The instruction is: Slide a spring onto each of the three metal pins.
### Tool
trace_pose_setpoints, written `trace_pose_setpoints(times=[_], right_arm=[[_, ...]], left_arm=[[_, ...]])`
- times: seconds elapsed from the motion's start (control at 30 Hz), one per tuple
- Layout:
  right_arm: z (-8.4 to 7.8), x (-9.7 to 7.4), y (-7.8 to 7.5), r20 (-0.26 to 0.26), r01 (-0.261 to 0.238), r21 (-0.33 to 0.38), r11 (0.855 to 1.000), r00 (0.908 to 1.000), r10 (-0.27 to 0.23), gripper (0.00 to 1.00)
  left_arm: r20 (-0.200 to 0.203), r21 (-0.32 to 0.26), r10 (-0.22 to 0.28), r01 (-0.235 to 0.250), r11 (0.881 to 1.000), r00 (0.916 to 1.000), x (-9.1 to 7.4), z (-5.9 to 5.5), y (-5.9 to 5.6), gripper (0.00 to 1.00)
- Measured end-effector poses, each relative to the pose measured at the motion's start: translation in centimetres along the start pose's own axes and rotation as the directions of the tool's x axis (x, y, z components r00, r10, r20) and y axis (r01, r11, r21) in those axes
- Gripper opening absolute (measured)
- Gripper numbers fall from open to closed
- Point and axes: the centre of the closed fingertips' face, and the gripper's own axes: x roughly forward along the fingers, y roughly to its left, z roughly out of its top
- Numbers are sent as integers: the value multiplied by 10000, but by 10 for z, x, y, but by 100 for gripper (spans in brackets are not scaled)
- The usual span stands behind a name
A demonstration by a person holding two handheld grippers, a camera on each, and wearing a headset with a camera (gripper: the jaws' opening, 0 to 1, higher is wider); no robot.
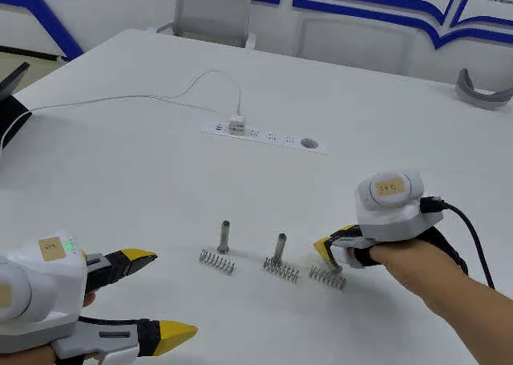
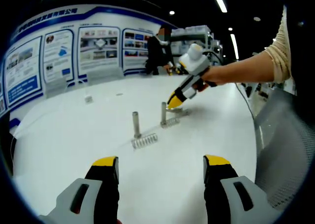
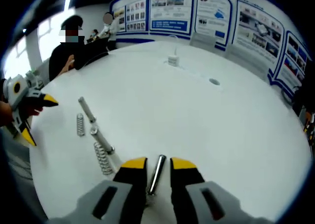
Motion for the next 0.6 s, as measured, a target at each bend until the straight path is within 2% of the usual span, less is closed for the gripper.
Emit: trace_pose_setpoints(times=[0.6], right_arm=[[-6, 11, -2, -506, 36, 487, 9988, 9987, -12, 12]], left_arm=[[-86, -191, 26, -27, 9998, 10000, 2, -9, 3, 70]])
